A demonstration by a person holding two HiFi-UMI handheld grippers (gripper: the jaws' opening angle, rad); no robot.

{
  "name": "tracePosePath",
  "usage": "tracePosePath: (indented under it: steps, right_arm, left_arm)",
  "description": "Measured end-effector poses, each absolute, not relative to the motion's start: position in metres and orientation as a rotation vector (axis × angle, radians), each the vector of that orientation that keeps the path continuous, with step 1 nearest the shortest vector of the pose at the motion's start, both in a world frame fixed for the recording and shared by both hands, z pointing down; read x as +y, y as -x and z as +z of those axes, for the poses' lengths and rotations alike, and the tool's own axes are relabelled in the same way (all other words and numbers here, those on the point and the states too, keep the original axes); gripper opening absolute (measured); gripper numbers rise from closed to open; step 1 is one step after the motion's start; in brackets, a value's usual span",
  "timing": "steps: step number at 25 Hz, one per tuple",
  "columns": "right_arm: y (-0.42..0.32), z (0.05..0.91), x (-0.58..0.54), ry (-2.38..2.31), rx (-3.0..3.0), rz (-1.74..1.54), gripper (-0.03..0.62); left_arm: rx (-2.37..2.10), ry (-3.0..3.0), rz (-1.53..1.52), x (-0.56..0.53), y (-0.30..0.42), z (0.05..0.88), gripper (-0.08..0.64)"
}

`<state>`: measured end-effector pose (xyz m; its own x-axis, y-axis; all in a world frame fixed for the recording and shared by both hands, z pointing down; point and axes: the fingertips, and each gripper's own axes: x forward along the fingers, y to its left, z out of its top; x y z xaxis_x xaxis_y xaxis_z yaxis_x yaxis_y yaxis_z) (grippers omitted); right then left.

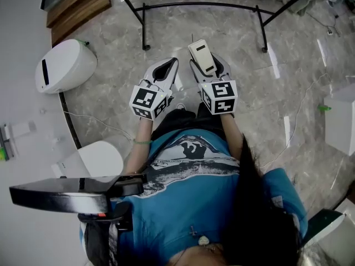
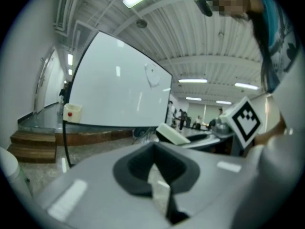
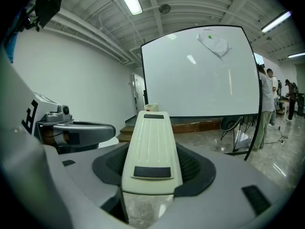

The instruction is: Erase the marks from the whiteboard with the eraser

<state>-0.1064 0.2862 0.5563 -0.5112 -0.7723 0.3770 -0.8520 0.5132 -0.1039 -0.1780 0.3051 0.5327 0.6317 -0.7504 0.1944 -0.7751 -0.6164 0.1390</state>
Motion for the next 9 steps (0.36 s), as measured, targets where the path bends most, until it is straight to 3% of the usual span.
tracePosePath:
  steps: [9]
  right_arm:
    - [0.12,0.559,0.304,-1.39,-2.442,0.401,0.264]
  left_arm:
    - [-1.205,-2.67,0.156,0.318,0.189,0.533,0.003]
